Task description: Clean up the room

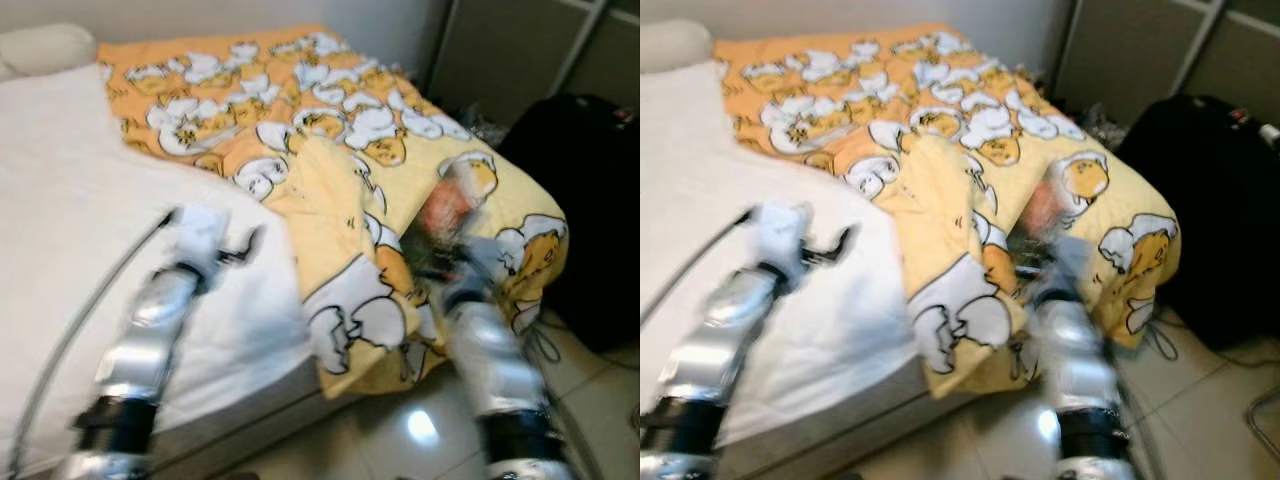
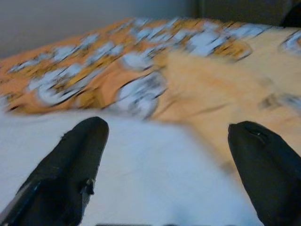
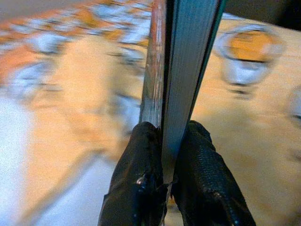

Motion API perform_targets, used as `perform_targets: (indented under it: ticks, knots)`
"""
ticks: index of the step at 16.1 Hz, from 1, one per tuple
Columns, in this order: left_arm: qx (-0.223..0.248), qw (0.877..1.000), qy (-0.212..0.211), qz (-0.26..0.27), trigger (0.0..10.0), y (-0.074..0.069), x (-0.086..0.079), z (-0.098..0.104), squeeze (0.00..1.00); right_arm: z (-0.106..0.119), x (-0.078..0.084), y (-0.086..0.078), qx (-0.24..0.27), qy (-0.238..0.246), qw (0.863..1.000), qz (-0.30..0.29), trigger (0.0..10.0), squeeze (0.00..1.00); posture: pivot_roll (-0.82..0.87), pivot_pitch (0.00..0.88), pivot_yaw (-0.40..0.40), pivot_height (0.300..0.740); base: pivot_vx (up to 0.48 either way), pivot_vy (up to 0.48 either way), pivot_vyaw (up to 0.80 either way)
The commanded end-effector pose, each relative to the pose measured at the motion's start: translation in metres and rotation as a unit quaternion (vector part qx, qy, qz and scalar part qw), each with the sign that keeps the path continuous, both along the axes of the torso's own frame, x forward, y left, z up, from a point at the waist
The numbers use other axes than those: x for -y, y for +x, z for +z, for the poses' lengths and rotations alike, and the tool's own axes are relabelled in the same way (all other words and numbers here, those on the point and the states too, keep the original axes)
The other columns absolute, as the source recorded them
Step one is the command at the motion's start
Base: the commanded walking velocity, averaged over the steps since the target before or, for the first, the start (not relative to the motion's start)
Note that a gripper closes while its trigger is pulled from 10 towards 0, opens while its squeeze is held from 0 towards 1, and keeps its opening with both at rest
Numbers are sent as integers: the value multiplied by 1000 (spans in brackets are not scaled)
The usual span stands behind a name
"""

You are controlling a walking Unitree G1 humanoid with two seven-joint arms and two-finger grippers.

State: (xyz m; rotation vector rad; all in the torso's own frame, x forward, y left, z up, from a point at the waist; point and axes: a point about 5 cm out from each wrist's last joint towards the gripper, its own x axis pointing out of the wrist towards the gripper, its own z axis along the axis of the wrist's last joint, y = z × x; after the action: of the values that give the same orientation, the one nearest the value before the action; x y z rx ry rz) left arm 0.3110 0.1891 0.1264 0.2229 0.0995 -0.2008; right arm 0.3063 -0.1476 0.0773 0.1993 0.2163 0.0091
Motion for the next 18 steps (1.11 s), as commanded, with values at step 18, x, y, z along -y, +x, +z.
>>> perform_targets:
  ticks: [18]
  knots:
    - [5,1000,-1,-12,10000,2,9,3,0,17,0,7,41,-27,998,30,10000,0,-10,0,-14,740,0,425,89]
